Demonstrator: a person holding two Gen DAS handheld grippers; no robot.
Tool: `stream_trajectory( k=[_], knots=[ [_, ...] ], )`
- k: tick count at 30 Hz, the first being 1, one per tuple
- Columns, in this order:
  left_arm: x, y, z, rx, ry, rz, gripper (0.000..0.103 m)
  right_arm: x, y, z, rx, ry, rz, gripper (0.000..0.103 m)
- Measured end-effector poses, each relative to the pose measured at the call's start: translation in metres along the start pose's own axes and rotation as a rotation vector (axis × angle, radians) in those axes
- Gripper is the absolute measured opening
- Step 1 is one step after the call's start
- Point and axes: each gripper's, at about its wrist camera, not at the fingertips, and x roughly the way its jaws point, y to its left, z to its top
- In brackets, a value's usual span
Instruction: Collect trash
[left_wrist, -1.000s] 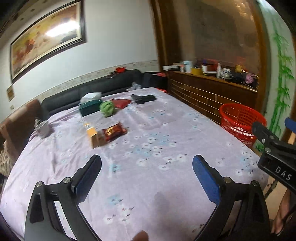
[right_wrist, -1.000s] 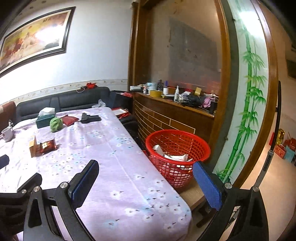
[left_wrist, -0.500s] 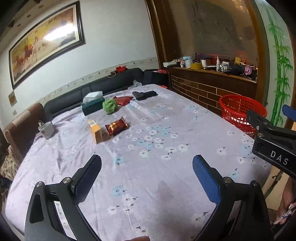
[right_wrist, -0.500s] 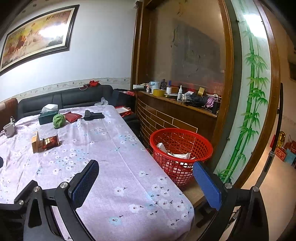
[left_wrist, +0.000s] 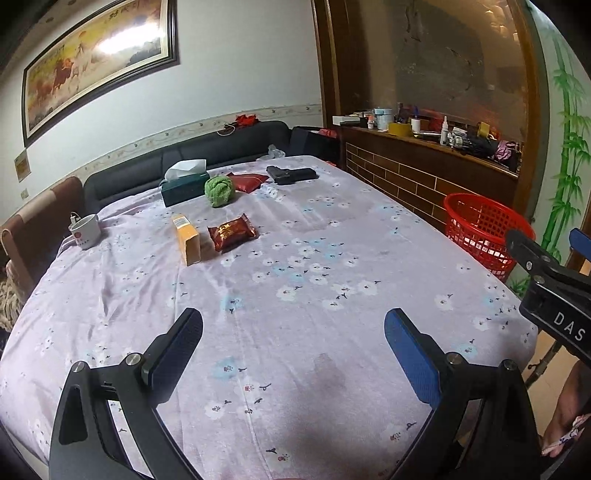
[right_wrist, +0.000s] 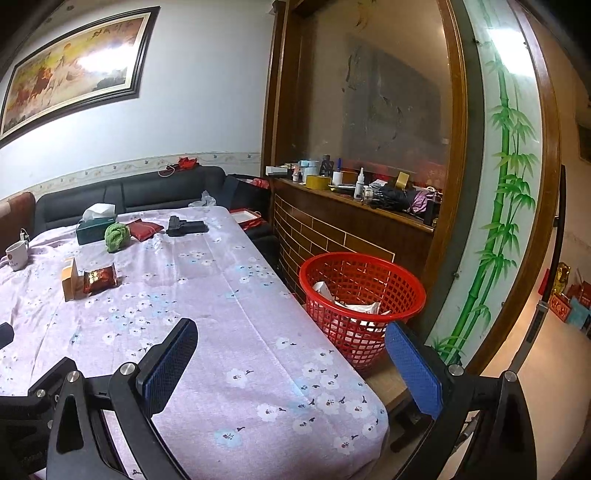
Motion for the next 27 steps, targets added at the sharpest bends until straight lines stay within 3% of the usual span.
stream_trajectory(
  k=[27],
  knots=[
    [0.002, -0.0011, -0.0007, 0.009, 0.004, 0.018, 0.098, 0.005, 0.0046, -0.0015, -0.008, 0.017, 0.007, 0.103]
  ],
)
